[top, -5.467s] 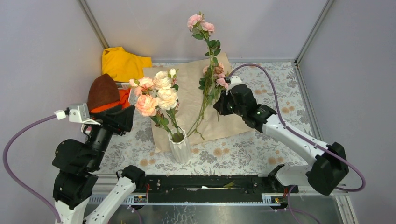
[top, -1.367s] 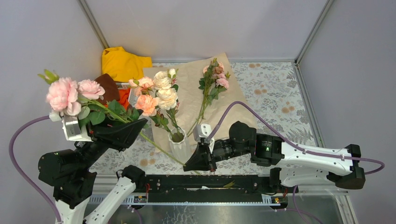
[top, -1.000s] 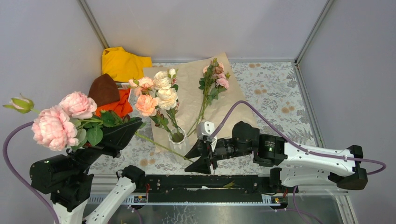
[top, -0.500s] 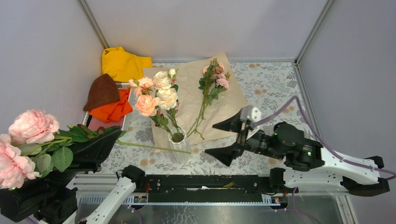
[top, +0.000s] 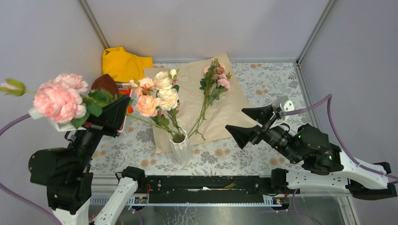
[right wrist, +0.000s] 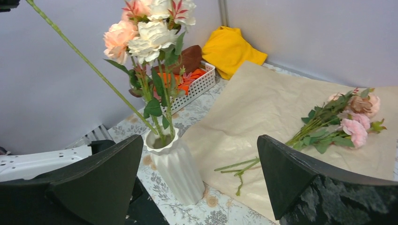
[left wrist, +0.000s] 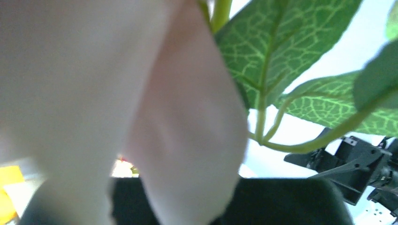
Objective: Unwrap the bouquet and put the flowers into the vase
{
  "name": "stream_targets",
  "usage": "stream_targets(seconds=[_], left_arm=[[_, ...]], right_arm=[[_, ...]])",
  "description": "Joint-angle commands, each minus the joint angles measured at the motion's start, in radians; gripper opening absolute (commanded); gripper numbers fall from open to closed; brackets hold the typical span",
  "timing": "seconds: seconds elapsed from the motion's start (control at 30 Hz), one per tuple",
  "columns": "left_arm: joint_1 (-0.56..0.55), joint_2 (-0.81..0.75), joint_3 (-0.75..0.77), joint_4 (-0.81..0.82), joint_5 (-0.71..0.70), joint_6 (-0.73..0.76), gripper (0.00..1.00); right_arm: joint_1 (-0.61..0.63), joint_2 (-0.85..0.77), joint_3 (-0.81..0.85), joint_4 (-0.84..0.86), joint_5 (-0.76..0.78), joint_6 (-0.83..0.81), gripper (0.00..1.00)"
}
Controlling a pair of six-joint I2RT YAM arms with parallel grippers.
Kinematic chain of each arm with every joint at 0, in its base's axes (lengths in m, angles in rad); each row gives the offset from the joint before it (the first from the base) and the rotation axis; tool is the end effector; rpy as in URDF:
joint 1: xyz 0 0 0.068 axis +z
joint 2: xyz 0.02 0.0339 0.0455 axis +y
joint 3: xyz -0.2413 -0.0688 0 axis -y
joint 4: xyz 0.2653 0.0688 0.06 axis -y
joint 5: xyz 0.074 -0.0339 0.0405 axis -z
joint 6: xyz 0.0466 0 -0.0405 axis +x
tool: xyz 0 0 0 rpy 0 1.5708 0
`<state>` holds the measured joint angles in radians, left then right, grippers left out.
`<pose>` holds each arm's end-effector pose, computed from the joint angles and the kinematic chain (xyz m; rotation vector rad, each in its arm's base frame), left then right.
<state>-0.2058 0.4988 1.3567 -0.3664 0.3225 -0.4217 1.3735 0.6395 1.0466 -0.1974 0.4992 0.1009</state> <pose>0.0366 -0.0227 0.5246 0.1778 1.1217 -0.7343 0.0530 0.1512 0.4416 -0.4700 1.3667 0.8845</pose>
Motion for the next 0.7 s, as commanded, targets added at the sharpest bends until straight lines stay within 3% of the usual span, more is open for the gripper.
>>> stream_targets(seconds=[0.0, 0.67], left_arm=[[0.013, 0.007, -0.014, -0.014, -0.047, 0.034, 0.04], [0.051, -0.010, -0.200, -0.028, -0.007, 0.070, 0.03]], right_arm=[[0.005, 0.010, 0.035, 0.020, 0.083, -0.012, 1.00], [0.004, 0.059, -0.008, 0.064, 0.127, -0.023, 1.00]])
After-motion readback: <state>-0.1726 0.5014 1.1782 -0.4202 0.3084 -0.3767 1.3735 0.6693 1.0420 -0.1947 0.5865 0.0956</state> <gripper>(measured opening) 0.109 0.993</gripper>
